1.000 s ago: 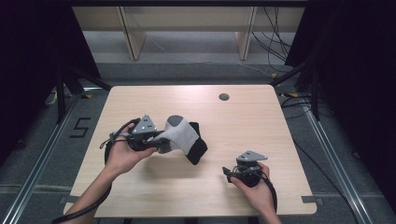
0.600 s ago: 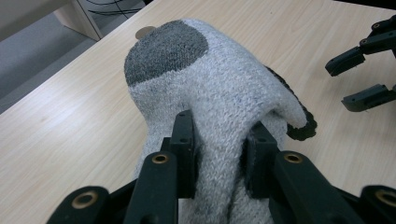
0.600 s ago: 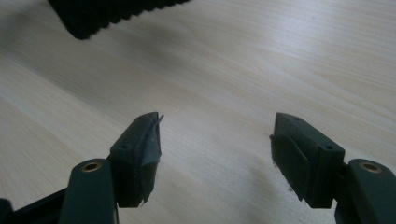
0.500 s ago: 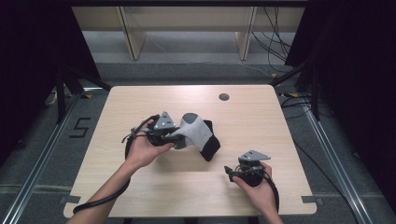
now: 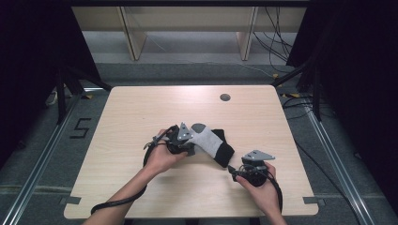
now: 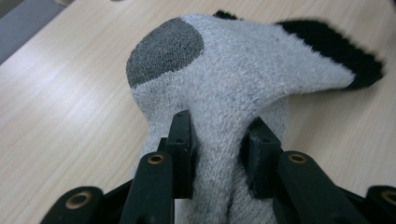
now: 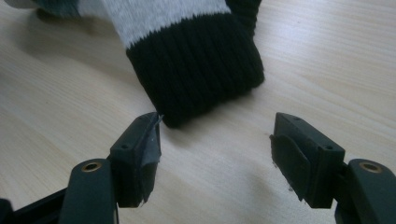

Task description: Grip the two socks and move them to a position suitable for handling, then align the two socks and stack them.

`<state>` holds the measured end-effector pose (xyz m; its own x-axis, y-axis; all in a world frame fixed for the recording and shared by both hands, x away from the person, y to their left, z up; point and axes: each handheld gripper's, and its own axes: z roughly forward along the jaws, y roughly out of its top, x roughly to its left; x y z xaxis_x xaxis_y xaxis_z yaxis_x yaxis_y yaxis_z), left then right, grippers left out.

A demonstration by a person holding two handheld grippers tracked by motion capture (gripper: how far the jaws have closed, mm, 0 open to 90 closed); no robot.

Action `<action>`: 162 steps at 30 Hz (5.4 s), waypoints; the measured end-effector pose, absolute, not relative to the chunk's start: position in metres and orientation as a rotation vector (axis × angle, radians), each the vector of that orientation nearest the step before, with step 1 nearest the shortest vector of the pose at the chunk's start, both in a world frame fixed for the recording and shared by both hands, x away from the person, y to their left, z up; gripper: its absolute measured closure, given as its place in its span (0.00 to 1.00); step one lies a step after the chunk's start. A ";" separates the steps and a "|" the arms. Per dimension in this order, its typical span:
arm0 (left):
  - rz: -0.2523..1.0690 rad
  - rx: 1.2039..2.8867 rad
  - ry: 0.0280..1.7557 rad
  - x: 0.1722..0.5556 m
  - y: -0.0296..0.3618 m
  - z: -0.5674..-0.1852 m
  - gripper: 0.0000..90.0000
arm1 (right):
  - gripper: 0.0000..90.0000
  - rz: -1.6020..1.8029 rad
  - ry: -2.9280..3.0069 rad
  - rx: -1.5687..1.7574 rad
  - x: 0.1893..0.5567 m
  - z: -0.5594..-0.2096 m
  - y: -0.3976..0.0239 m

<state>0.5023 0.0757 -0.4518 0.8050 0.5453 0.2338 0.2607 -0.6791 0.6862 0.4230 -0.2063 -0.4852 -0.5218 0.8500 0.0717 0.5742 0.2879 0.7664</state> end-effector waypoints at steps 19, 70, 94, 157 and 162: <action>0.470 2.306 0.778 0.495 0.148 -0.469 0.79 | 0.63 0.993 2.194 1.257 0.466 -0.466 -0.194; 0.487 2.169 0.694 0.454 0.218 -0.477 0.53 | 0.61 0.889 2.285 1.173 0.426 -0.475 -0.199; 0.639 2.204 0.717 0.454 0.206 -0.486 0.54 | 0.65 0.833 2.338 1.221 0.429 -0.489 -0.194; 0.551 2.393 0.381 0.499 0.087 -0.479 0.92 | 0.61 0.896 2.295 1.315 0.428 -0.483 -0.204; 0.551 2.376 0.405 0.500 0.086 -0.460 0.92 | 0.60 0.900 2.281 1.336 0.428 -0.481 -0.208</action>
